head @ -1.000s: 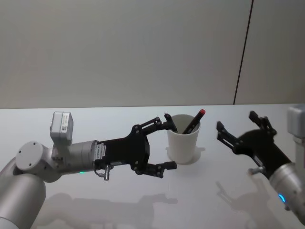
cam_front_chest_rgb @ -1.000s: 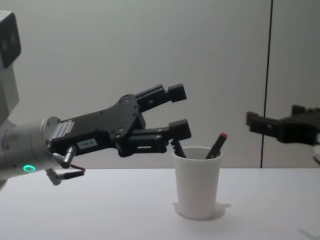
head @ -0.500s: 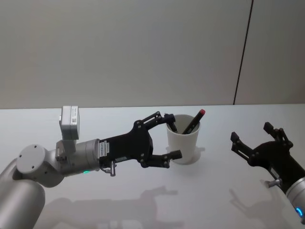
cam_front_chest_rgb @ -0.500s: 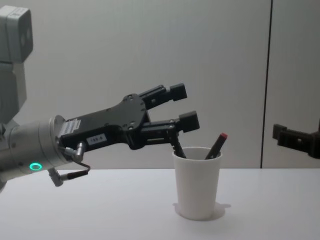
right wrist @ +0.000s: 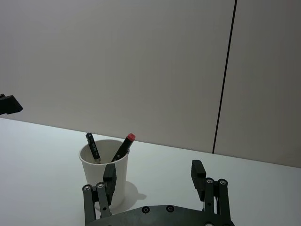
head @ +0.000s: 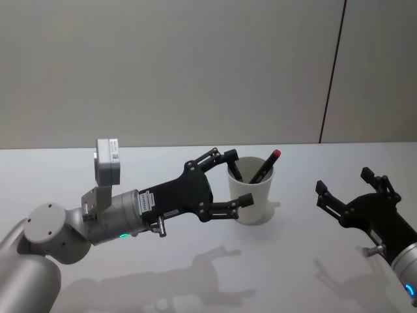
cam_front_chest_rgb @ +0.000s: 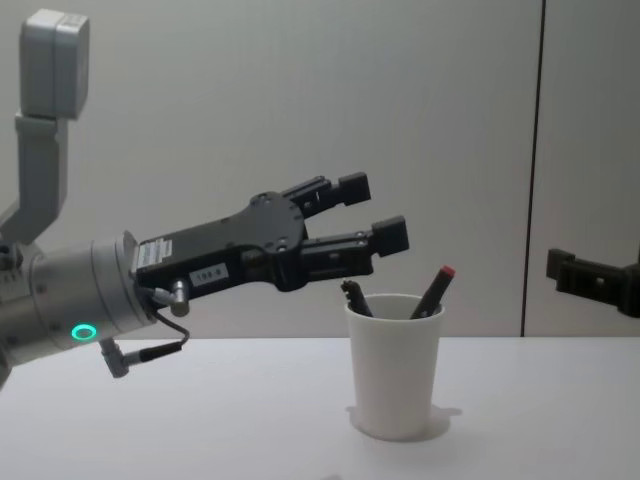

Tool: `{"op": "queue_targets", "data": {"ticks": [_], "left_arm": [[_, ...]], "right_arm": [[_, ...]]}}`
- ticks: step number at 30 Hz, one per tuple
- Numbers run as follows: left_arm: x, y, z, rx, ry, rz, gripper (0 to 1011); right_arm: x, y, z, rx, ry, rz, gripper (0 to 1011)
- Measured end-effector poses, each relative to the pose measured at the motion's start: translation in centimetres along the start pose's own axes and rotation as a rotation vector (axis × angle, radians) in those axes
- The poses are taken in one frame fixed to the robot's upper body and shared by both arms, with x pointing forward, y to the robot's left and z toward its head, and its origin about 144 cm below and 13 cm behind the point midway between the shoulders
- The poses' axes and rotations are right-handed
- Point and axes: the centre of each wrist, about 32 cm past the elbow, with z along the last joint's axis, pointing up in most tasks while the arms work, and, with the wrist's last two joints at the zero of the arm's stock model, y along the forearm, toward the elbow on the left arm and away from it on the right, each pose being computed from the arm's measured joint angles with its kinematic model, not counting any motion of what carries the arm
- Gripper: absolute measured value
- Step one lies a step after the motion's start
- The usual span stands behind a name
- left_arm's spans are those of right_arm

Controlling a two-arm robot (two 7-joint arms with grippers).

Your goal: Place the pen into the pen holder.

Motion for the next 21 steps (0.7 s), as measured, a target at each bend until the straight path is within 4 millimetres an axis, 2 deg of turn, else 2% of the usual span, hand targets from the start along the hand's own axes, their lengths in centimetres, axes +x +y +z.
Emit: {"op": "queue_targets", "data": {"ticks": [21], "left_arm": [[-2.3,-0.8,0.6,0.086,0.026,0.179,1000]], "right_arm": [[0.0,0.0,0.0,-0.001,0.000,0.001,1001]]}}
